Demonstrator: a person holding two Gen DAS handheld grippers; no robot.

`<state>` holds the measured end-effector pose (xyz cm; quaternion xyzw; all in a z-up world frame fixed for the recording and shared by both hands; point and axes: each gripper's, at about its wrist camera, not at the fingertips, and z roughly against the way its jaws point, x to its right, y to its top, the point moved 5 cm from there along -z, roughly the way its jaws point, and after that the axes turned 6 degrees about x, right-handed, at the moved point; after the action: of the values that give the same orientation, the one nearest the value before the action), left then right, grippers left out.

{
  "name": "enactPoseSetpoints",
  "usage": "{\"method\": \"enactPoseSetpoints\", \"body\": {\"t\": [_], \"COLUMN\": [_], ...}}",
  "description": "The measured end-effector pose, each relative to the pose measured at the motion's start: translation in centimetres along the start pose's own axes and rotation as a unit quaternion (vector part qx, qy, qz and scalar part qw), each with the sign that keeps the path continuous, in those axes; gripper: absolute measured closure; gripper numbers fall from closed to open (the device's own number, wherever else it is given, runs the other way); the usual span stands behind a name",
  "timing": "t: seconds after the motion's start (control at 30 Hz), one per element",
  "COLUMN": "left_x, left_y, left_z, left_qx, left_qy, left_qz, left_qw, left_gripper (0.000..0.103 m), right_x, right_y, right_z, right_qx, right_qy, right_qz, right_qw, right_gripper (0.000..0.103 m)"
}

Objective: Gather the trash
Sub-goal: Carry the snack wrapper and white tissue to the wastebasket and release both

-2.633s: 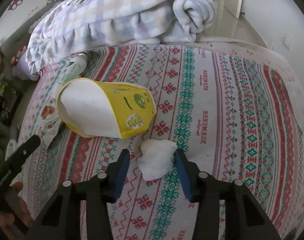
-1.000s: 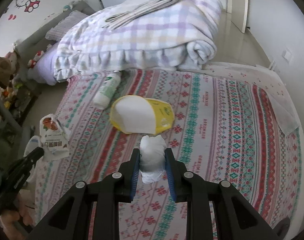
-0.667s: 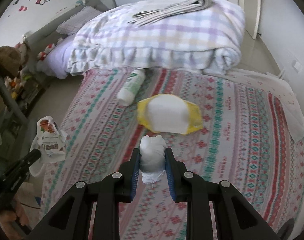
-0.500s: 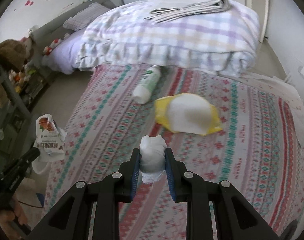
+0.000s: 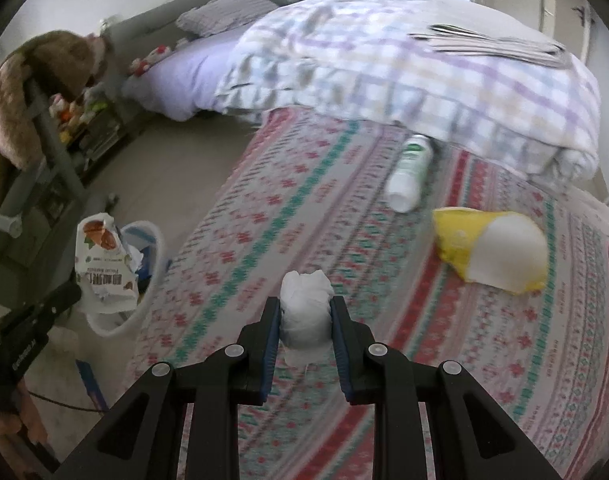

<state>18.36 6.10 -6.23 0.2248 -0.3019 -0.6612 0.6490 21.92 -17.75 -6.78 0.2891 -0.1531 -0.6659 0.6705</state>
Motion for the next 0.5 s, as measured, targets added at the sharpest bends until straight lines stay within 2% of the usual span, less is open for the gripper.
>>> {"method": "enactPoseSetpoints", "body": {"t": [0.33,0.5], "left_x": [-4.8,-6.2], "left_y": [-0.5,-0.8], "left_z": [0.2,-0.3], "left_qx": [-0.007,-0.011], "left_qy": [0.028,0.047], "left_qz": [0.031,0.03], "left_qw": [0.9991,0.9984], "left_gripper": [0.102,0.102], "right_x": [-5.0,-7.1], "right_y": [-0.3,-0.4], "right_z": [-1.9,-2.7], "right_qx": [-0.008,-0.01], "right_qy": [0.019,0.031], "right_qz": [0.042,0.05], "right_qw": [0.999,0.998], "right_gripper": [0.077,0.077]}}
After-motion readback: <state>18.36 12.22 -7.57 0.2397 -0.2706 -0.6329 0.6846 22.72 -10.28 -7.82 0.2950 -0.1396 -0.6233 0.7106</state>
